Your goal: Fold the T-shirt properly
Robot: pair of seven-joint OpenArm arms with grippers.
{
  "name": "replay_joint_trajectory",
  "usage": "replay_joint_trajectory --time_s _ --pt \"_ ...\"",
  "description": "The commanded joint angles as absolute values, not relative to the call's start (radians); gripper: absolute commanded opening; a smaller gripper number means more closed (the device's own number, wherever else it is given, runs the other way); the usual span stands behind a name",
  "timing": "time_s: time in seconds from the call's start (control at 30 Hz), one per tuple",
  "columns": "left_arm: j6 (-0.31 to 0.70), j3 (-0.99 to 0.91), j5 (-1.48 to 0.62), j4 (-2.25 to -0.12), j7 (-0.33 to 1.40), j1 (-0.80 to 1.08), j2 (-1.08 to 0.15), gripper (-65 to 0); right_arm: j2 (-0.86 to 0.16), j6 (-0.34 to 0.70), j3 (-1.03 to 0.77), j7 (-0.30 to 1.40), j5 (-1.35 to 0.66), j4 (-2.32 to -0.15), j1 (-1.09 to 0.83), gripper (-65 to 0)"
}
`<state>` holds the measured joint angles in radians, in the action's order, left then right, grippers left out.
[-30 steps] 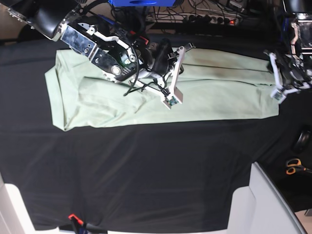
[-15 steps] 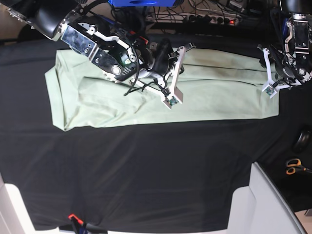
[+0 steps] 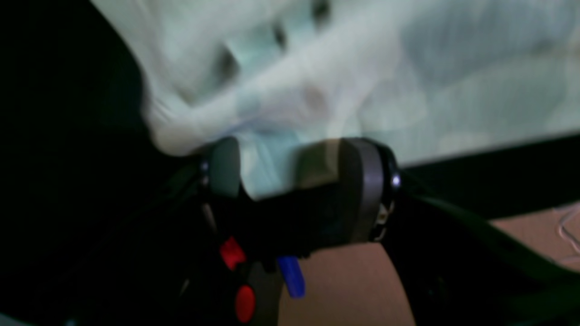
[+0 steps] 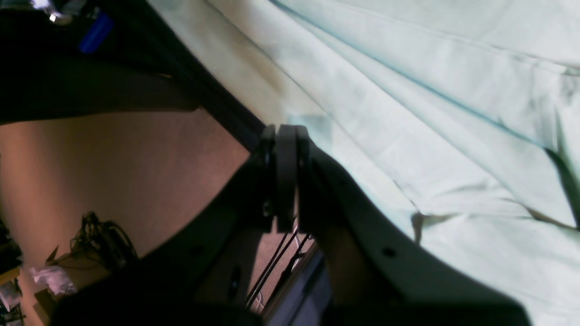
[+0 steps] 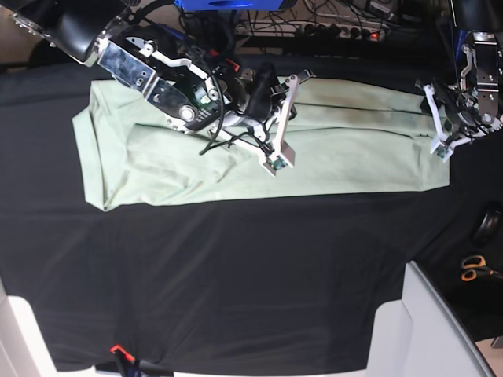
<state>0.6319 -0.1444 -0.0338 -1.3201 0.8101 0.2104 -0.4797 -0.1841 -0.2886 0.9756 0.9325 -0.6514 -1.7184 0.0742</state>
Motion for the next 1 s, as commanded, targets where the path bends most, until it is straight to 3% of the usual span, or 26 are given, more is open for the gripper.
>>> replay_joint_trajectory --time_s 0.0,0.97 --pt "0.627 -0.154 -0.031 -1.333 0.806 0.189 -0.501 -31.1 -0.176 -0.283 0.972 0.917 -0.659 -1.735 0.084 -65.0" --pt "0.624 -0.157 -0.033 -1.21 0.805 -0.064 -0.501 -31.1 -0.176 -0.285 0.972 0.918 -0.659 -1.735 0.074 -65.0"
